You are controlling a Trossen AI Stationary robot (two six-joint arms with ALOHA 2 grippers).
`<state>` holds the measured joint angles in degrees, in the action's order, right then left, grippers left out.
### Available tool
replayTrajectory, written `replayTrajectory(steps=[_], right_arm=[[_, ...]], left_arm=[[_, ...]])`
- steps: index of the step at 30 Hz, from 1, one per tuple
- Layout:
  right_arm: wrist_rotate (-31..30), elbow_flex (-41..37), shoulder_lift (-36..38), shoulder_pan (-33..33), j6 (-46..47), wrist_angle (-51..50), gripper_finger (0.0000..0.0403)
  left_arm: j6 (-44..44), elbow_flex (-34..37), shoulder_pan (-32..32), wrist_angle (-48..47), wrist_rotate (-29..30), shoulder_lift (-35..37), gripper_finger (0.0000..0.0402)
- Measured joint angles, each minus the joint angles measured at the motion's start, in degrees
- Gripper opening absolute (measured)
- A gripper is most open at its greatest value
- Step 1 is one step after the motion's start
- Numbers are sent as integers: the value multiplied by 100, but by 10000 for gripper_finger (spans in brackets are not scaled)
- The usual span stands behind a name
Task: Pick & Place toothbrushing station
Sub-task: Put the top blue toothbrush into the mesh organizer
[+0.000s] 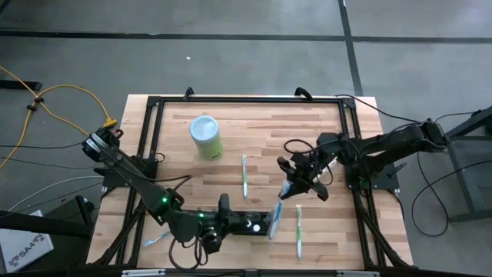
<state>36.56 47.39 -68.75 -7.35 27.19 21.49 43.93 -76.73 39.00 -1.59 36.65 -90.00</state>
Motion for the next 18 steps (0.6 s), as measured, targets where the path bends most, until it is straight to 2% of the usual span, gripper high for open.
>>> replayTrajectory(steps=[3, 6, 10, 13, 16, 18], right_arm=[[-103, 455, 1, 69, -792, -1170, 9], [-532, 828, 0, 62, -1585, -2203, 9], [-814, 1024, 7, 61, -2137, -2435, 9], [-836, 1115, 63, 66, -2358, -2533, 9], [-886, 1161, 121, 220, -2609, -2903, 9], [-685, 1152, 149, 412, -2768, -3134, 9]], left_arm=[[-508, 0, 0, -263, -43, 40, 73], [-912, 13, 2, -522, -56, 36, 73], [-1403, 116, 2, -738, 65, 32, 73], [-1545, 281, 2, -738, 331, 38, 72], [-1695, 519, 0, -731, 356, 100, 72], [-1864, 711, 0, -594, 347, 197, 72]])
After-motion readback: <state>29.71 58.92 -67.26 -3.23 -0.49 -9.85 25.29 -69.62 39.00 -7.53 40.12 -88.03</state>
